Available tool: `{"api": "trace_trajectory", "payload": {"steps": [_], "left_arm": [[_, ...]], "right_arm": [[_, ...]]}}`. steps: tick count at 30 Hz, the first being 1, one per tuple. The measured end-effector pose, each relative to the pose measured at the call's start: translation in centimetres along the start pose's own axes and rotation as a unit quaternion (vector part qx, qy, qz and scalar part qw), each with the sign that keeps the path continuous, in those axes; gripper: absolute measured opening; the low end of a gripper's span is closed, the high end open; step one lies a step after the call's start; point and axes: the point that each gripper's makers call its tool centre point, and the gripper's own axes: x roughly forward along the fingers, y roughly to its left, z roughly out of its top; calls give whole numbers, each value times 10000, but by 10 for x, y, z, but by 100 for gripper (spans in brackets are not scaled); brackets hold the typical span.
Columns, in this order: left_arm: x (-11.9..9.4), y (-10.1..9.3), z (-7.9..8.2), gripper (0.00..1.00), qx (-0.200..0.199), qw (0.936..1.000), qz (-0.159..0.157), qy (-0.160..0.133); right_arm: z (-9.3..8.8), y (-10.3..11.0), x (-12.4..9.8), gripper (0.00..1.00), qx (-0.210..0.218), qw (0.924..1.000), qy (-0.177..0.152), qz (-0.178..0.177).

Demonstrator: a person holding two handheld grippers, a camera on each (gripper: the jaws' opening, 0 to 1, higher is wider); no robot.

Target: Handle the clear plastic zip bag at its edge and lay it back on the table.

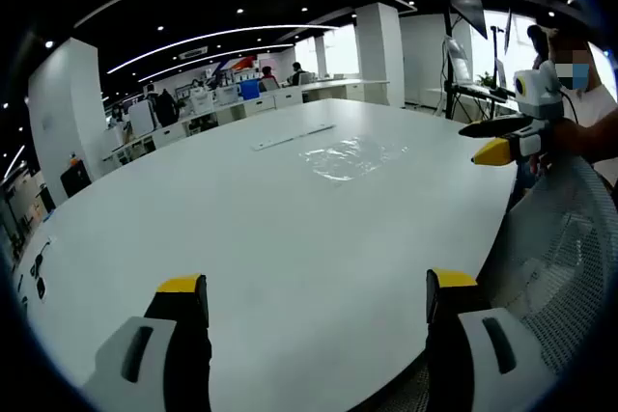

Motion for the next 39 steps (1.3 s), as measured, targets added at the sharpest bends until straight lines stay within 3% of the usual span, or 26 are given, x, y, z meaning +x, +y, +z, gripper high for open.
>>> {"api": "trace_trajectory", "payload": {"steps": [9,12,30,34,39], "left_arm": [[0,-1,-2,91,25,10000,-5,30],[0,-2,-1,91,28,10000,-3,36],[1,-1,-4,91,57,9999,8,95],[1,-1,-6,91,179,9997,-2,151],[3,-1,-6,92,191,9997,0,141]], "right_arm": [[1,-2,-1,92,9,10000,-13,-31],[7,-3,-3,92,-69,9998,-156,-97],[5,-7,-2,92,-61,9998,-138,-140],[12,-9,-5,93,80,9993,-315,-183],[13,-5,-3,93,-88,9995,-290,-132]]}}
